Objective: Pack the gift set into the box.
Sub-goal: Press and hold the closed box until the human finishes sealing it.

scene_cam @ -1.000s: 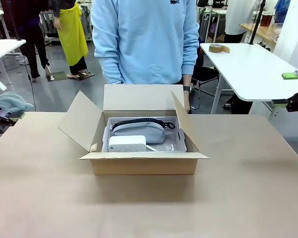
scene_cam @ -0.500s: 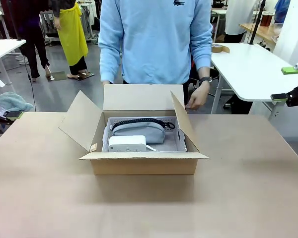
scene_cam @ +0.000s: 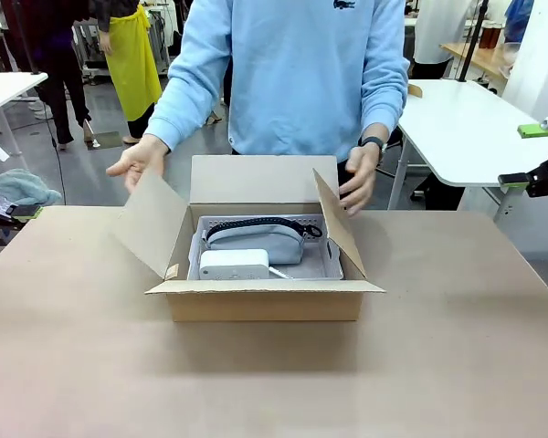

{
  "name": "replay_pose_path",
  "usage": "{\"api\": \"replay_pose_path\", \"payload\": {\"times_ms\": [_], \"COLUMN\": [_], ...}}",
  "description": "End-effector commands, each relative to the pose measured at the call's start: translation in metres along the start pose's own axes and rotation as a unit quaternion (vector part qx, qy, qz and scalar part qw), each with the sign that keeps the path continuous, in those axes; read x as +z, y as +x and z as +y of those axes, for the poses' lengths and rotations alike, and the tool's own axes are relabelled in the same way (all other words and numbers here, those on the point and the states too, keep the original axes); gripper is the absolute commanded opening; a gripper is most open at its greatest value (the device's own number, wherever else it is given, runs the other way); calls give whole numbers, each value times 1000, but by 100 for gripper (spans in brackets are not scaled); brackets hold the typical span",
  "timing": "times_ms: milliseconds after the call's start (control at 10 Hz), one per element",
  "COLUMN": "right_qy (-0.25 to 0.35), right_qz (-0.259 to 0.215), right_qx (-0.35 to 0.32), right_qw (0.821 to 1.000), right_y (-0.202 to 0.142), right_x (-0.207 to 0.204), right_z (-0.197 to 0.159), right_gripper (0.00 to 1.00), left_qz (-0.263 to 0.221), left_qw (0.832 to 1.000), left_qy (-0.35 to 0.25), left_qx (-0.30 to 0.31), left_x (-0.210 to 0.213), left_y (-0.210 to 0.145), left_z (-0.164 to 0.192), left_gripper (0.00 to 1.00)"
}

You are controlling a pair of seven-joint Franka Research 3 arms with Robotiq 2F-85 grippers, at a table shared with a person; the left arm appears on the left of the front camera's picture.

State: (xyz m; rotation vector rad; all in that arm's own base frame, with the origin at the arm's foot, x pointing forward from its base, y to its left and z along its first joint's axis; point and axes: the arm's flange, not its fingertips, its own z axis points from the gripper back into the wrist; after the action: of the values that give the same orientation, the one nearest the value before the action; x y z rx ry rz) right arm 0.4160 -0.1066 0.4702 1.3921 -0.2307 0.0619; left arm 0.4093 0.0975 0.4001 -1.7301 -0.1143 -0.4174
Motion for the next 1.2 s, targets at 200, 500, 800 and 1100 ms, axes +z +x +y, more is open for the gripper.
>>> {"api": "replay_pose_path", "payload": {"times_ms": [200,500,800,1100], "right_qy": [-1,-1,-1,-1], "right_qz": [9,9,9,9], "right_qx": [1,1,1,1], "right_qw": [1000,1000,1000,1000], "right_y": [-2,-2,-2,-2], "right_x": [2,2,2,2], "right_z": [2,2,2,2], "right_gripper": [100,100,100,100], "left_qz": [6,6,6,6], "left_qw": [1000,1000,1000,1000], "left_qy": [3,3,3,3], "left_qx": [-9,-9,-9,-9], "left_x": [3,3,3,3], "left_y": [-4,-4,-4,-4], "left_z": [0,0,0,0], "left_gripper": [100,100,100,100]}}
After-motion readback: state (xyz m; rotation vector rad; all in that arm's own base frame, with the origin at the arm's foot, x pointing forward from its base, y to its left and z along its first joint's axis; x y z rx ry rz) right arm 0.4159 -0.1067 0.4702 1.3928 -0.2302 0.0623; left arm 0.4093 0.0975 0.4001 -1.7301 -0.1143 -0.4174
